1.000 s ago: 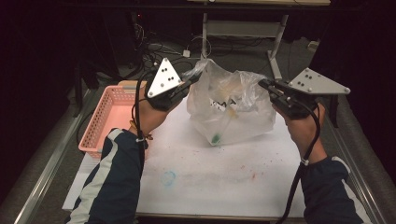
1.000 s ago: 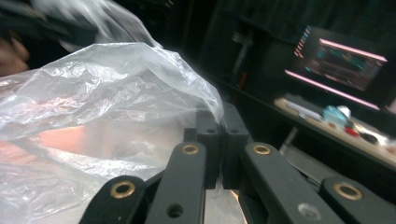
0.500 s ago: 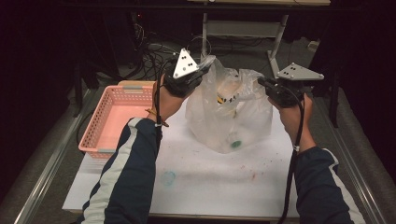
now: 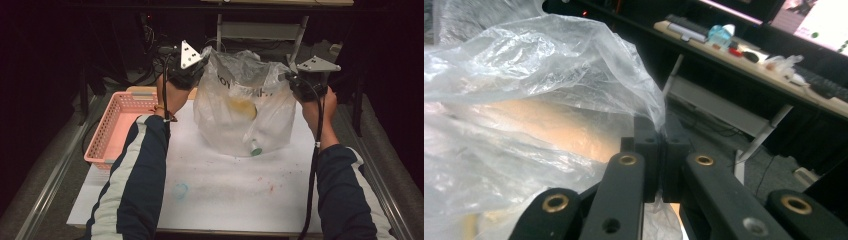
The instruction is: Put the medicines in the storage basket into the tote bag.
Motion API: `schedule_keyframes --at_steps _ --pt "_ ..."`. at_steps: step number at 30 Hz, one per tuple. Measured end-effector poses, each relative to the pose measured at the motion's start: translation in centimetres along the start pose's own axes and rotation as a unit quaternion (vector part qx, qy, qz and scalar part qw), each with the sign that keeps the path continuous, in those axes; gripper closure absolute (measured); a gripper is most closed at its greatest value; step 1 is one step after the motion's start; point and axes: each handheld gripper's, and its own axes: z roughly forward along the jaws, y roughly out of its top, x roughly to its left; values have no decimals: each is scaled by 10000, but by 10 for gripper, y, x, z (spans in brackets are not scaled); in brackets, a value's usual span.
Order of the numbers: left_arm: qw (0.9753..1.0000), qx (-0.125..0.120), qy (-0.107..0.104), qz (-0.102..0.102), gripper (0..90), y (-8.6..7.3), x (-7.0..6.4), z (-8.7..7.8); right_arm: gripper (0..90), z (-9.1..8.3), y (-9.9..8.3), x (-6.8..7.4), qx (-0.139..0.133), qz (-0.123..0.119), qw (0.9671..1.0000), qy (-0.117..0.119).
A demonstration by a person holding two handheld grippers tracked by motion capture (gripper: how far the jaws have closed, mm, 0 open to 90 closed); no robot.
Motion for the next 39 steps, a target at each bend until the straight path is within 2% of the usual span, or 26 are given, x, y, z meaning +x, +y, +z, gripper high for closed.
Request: schedule_keyframes --at_steps 3,6,7,9,12,15,17,18,20,22,24,26,28,30,32,35,39 --pt "9999 37 97 -2 845 5 7 2 900 4 4 -6 -16 123 9999 -39" --pt "9997 124 219 -33 844 5 13 6 900 8 8 -12 7 145 9998 -134" --pt "9995 161 257 -43 822 4 13 9 900 10 9 -13 28 201 9997 -153" --pt "9993 263 250 -65 784 0 13 15 900 15 8 -16 69 205 9995 -215" --pt "9986 434 233 -166 776 -6 12 23 900 26 4 -18 232 237 9991 -274" --pt "9976 630 236 -162 721 -14 9 30 900 37 -3 -18 382 346 9984 -248" --pt "9969 740 237 -115 716 -20 5 34 900 44 -8 -17 483 374 9978 -271" --pt "9964 805 239 -119 701 -24 3 36 900 48 -11 -17 547 348 9975 -292" --pt "9947 944 349 -220 588 -28 0 39 900 54 -16 -16 674 346 9966 -316" --pt "9945 869 463 -353 506 -29 -1 37 900 58 -20 -16 758 325 9958 -408" --pt "9951 722 558 -380 438 -26 0 32 900 60 -23 -16 798 334 9944 -604" --pt "9957 570 650 -342 416 -21 1 26 900 62 -25 -18 817 357 9938 -662" --pt "9956 444 694 -444 367 -17 2 18 900 63 -26 -19 866 300 9928 -773" --pt "9959 414 649 -465 366 -16 2 13 900 64 -27 -21 900 249 9916 -895" --pt "9969 397 520 -446 364 -19 -2 9 900 65 -29 -23 900 299 9912 -924" --pt "9982 459 207 -327 363 -28 -14 7 899 66 -34 -25 965 414 9910 -830" --pt "9981 569 -134 -184 363 -41 -33 7 850 64 -36 -24 901 527 9921 -698"
